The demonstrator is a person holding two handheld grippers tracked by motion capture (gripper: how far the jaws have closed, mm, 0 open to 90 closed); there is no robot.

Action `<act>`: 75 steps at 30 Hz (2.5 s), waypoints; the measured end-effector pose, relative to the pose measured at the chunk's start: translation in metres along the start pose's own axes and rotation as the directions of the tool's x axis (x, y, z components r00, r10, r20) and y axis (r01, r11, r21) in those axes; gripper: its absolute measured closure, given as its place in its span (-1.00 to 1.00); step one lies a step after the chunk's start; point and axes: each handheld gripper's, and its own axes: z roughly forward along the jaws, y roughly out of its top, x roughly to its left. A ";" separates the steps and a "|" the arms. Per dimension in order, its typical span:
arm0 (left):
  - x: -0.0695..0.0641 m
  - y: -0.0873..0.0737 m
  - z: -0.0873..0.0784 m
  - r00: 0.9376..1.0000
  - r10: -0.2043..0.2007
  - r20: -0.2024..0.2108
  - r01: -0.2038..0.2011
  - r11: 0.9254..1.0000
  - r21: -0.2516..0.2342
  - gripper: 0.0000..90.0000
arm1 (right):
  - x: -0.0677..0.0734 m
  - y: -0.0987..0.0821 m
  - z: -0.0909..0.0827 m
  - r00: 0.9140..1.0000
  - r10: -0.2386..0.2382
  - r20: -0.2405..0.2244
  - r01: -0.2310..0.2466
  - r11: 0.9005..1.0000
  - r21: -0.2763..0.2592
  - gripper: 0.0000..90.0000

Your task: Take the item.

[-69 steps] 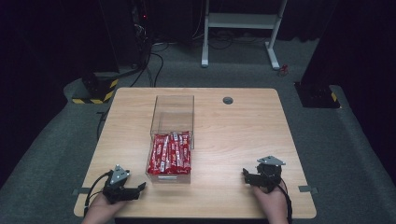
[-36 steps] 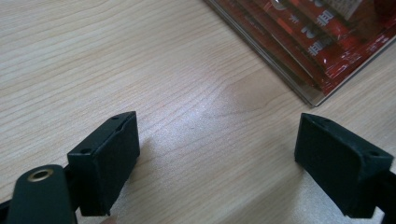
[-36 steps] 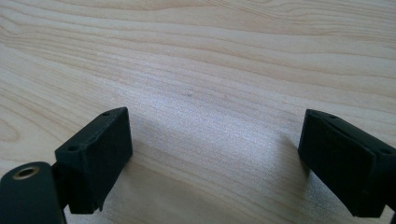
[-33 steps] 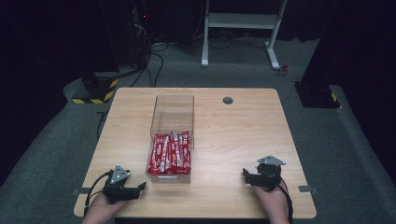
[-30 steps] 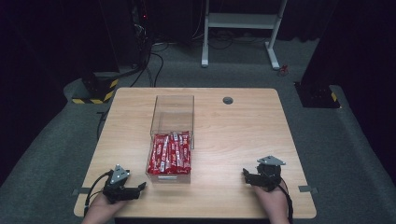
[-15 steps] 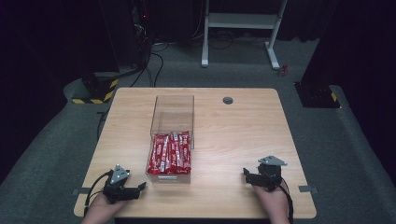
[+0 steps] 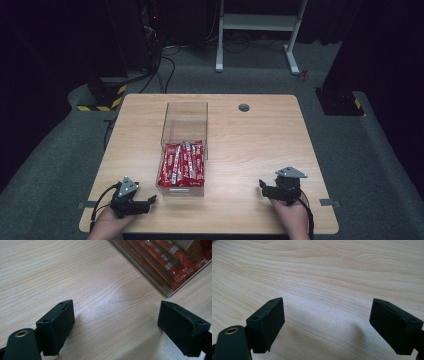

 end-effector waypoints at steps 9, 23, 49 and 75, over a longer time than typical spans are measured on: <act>0.000 0.000 0.000 1.000 0.000 0.000 0.000 1.000 0.000 -0.68 | 0.004 0.000 -0.001 1.000 -0.018 -0.014 0.017 1.000 -0.017 -0.71; 0.000 0.000 0.000 1.000 0.001 0.000 -0.001 1.000 -0.001 -0.68 | 0.013 0.000 0.001 0.998 -0.042 -0.042 0.041 0.999 -0.023 -0.68; 0.000 0.000 0.000 1.000 0.000 0.000 0.000 1.000 0.000 -0.68 | 0.038 -0.001 0.006 0.990 -0.082 -0.111 0.080 0.997 -0.023 -0.64; 0.000 0.000 0.000 1.000 0.003 0.000 -0.003 1.000 0.002 -0.68 | 0.067 0.013 -0.001 0.974 -0.130 -0.184 0.117 0.990 -0.083 -0.62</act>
